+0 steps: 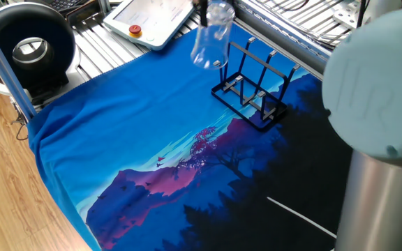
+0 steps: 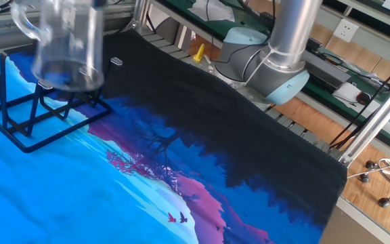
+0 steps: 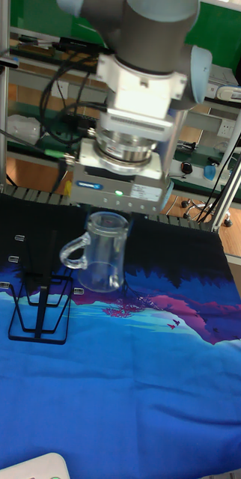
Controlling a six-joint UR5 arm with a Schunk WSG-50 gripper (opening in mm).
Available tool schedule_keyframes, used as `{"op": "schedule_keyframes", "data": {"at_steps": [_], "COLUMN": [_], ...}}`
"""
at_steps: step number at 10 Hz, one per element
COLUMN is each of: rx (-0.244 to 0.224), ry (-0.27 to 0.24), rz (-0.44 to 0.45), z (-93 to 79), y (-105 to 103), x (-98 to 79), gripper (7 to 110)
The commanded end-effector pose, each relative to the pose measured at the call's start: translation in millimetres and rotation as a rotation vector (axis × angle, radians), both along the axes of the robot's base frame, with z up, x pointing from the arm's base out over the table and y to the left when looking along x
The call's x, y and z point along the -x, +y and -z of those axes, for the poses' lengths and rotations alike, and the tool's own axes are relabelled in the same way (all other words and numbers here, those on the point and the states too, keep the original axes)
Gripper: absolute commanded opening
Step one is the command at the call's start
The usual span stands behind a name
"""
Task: Take the cup off the cup rack
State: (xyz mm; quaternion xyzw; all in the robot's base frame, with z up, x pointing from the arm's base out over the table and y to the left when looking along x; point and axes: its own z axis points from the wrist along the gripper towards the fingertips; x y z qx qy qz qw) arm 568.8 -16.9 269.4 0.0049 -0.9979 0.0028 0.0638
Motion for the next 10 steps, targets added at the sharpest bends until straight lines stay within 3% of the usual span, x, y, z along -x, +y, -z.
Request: {"op": "schedule_keyframes", "data": {"at_steps": [1,4,6,9,10], "rx": [-0.033,-0.102,-0.082,-0.001,0.046], "ry": [-0.007,-0.002,-0.018,-0.027,0.006], "rz": [0.042,0.088,0.098,0.118,0.07], "z": [15.6,39.4,69.7,130.1,137.9], "y": [39,80,94,110,102], "x": [5.8,14.3,17.4,31.6,40.7], "gripper": [44,44,44,44,22]}}
